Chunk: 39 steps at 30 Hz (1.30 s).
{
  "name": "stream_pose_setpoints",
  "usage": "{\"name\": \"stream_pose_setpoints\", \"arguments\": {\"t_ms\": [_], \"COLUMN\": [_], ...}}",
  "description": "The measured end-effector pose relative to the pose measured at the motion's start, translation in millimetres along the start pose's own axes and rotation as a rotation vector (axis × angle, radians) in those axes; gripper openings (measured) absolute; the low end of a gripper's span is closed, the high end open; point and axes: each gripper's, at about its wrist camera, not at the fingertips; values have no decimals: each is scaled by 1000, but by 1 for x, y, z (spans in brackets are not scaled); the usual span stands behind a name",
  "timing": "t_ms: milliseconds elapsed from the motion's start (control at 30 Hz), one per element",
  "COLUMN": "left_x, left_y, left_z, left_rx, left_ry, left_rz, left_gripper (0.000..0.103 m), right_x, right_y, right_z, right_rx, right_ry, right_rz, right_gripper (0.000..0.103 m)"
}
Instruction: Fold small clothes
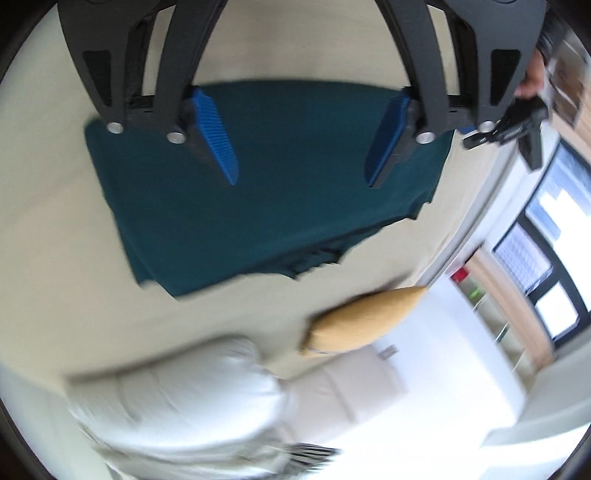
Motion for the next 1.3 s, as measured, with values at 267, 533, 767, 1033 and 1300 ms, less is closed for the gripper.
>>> {"name": "stream_pose_setpoints", "arguments": {"t_ms": [267, 533, 767, 1033, 1300], "left_x": [3, 17, 19, 9, -18], "left_y": [-35, -43, -41, -39, -43], "left_z": [-29, -42, -48, -42, -34], "left_rx": [45, 118, 145, 110, 87], "left_ry": [66, 204, 234, 212, 180], "left_rz": [31, 138, 165, 123, 55], "left_gripper": [66, 45, 17, 14, 12], "right_x": [57, 83, 106, 119, 105], "right_y": [-24, -34, -22, 1, 2], "right_z": [-30, -88, -157, -209, -218], "right_rx": [46, 210, 344, 457, 452], "right_ry": [-171, -424, -472, -397, -448], "right_rz": [-12, -145, -223, -210, -299], "right_gripper": [85, 85, 85, 83, 83]}}
Point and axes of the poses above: each gripper's, at about its wrist camera, not at the fingertips, and z roughly against the way its jaws point, x to its left, y to its underside, and after that the axes turned 4 degrees about y, right-handed
